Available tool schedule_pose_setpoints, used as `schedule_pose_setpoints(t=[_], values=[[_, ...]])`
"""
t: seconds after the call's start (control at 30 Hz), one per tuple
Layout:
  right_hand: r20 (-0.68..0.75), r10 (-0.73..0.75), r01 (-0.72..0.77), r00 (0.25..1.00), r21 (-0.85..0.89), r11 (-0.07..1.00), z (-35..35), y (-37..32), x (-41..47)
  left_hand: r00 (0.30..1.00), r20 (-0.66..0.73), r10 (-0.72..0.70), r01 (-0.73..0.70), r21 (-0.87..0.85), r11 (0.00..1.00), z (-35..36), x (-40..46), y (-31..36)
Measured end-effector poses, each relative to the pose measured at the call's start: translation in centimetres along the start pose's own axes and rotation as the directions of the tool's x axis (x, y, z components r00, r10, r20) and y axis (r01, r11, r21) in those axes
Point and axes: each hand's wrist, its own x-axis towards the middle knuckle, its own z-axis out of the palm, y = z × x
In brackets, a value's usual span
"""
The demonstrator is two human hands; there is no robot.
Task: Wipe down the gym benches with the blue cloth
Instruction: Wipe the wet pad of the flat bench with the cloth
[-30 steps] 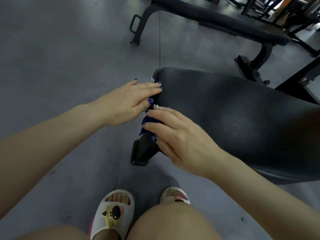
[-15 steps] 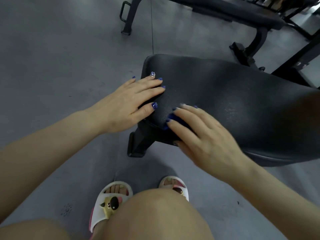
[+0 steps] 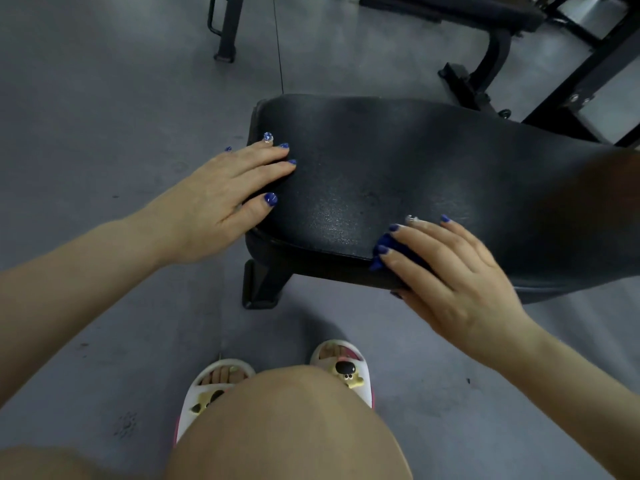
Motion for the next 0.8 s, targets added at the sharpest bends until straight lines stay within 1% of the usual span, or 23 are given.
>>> schedule_pose_setpoints(t=[0.07, 0.13, 0.2, 0.27, 0.33, 0.4, 0.5, 0.57, 0.7, 0.8], values=[[0.035, 0.030, -0.030, 0.999, 0.010, 1.000, -0.4, 1.1, -1.4, 1.000, 0.018, -0.002, 0.001, 0.051, 0.999, -0.3, 0.1, 0.3], [0.076, 0.057, -0.059, 0.995, 0.022, 0.998, -0.9, 1.7, -2.1, 0.999, 0.051, -0.008, 0.000, 0.157, 0.988, -0.8, 0.4, 0.7], [0.151, 0.075, -0.085, 0.986, 0.063, 0.994, -1.9, 1.9, -2.1, 0.995, 0.096, -0.010, -0.018, 0.280, 0.960, -1.9, 1.2, 1.5], [0.229, 0.094, -0.130, 0.969, 0.144, 0.981, -3.1, 1.9, -2.0, 0.989, 0.144, 0.045, -0.094, 0.353, 0.931, -3.1, 2.4, 3.1], [0.266, 0.160, -0.228, 0.951, 0.248, 0.942, -4.0, 2.0, -2.1, 0.974, 0.179, 0.141, -0.198, 0.363, 0.911, -3.5, 4.1, 5.7], [0.253, 0.255, -0.327, 0.933, 0.304, 0.895, -4.3, 2.0, -2.9, 0.953, 0.219, 0.209, -0.273, 0.321, 0.907, -3.1, 5.6, 9.0], [0.157, 0.362, -0.392, 0.919, 0.265, 0.881, -4.0, 1.9, -4.6, 0.925, 0.290, 0.244, -0.319, 0.249, 0.914, -1.3, 7.2, 13.4], [0.101, 0.436, -0.447, 0.894, 0.227, 0.865, -3.6, 1.5, -5.5, 0.917, 0.312, 0.250, -0.326, 0.222, 0.919, 0.2, 7.6, 14.9], [0.059, 0.574, -0.571, 0.817, 0.228, 0.789, -3.1, 1.0, -6.2, 0.928, 0.264, 0.264, -0.322, 0.209, 0.923, 2.6, 7.7, 15.6], [0.027, 0.592, -0.581, 0.805, 0.233, 0.780, -3.2, 0.7, -6.2, 0.928, 0.238, 0.285, -0.341, 0.244, 0.908, 3.3, 8.1, 16.4]])
